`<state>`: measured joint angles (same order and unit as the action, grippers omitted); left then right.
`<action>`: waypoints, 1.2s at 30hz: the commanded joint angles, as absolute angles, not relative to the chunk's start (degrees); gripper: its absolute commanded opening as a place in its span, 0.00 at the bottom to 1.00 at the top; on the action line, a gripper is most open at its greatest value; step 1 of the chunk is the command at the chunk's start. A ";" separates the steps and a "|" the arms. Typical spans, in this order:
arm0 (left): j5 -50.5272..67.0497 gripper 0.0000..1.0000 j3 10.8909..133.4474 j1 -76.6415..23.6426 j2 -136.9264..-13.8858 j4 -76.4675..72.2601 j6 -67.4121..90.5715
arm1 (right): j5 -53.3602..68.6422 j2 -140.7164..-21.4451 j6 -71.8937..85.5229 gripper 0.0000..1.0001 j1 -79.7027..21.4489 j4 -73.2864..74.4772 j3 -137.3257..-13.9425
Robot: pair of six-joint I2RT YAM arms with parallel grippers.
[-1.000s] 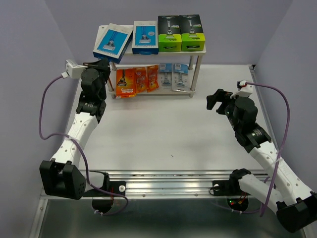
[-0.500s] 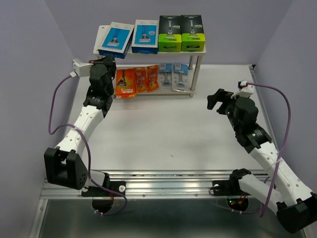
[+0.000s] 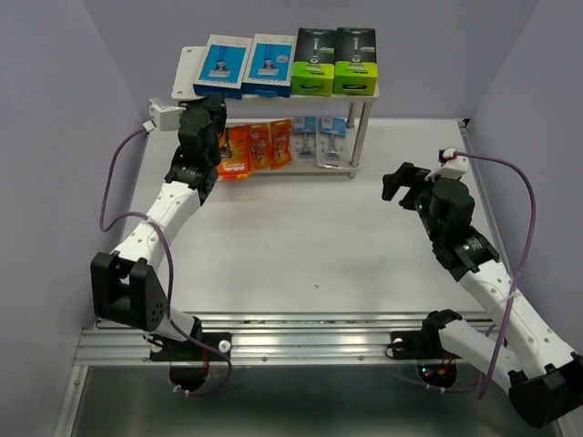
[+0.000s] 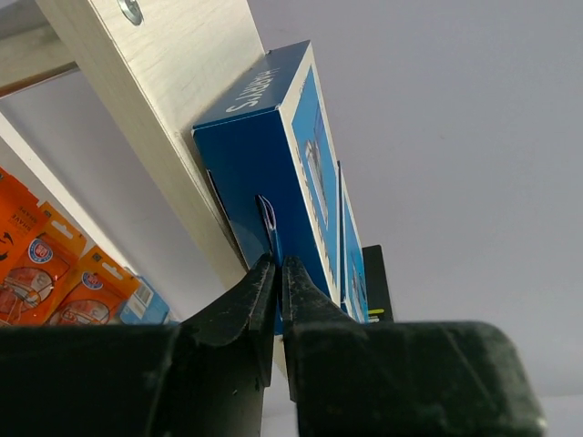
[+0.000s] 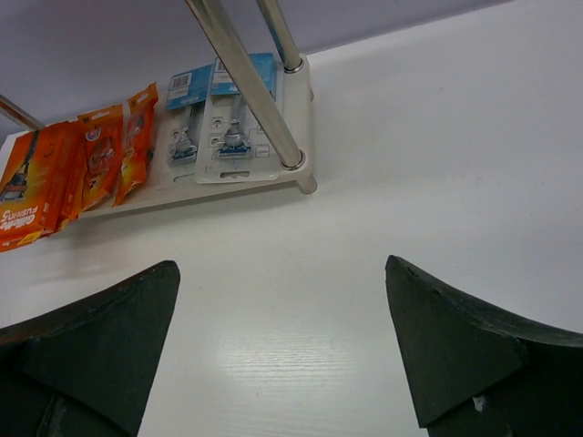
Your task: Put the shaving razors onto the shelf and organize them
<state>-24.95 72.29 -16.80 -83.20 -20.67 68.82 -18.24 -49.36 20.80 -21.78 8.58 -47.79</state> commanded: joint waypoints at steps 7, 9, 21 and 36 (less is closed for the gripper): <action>-22.59 0.28 76.90 -17.49 -85.86 -22.85 65.83 | -19.42 -50.01 20.48 1.00 -21.71 7.47 -47.99; -21.89 0.32 77.34 -17.58 -86.31 -22.85 65.74 | -19.34 -50.36 20.39 1.00 -21.71 7.56 -48.16; -17.49 0.36 76.12 -17.58 -85.69 -23.20 63.81 | -20.04 -50.18 20.65 1.00 -21.71 7.56 -47.99; -9.59 0.47 76.03 -17.58 -83.94 -20.58 60.47 | -18.64 -49.66 20.57 1.00 -21.71 8.26 -48.25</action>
